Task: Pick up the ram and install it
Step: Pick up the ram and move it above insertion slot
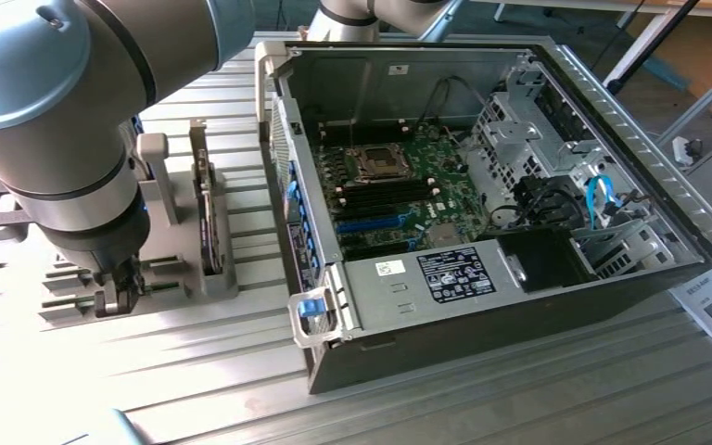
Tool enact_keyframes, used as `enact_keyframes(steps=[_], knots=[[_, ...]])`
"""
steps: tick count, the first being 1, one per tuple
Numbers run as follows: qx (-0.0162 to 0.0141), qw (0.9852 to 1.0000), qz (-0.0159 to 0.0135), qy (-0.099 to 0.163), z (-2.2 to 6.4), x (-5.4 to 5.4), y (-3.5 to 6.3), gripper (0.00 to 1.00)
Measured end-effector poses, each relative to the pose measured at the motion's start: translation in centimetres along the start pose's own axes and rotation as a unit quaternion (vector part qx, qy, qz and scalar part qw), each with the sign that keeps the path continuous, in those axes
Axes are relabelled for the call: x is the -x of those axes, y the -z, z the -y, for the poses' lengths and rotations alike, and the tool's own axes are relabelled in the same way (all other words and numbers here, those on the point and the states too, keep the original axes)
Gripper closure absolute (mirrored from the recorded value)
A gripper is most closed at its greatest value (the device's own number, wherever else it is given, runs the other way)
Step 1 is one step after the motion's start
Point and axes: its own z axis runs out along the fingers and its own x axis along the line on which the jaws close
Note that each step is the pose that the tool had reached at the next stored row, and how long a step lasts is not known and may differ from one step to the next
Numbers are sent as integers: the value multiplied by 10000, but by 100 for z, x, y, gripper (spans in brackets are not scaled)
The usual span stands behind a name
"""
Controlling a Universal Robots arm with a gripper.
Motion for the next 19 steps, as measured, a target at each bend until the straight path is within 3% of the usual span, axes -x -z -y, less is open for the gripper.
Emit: enact_keyframes(steps=[13,19], knots=[[-1,10000,1,0,0,0,0,88],[0,10000,0,0,-2,2,50,88]])
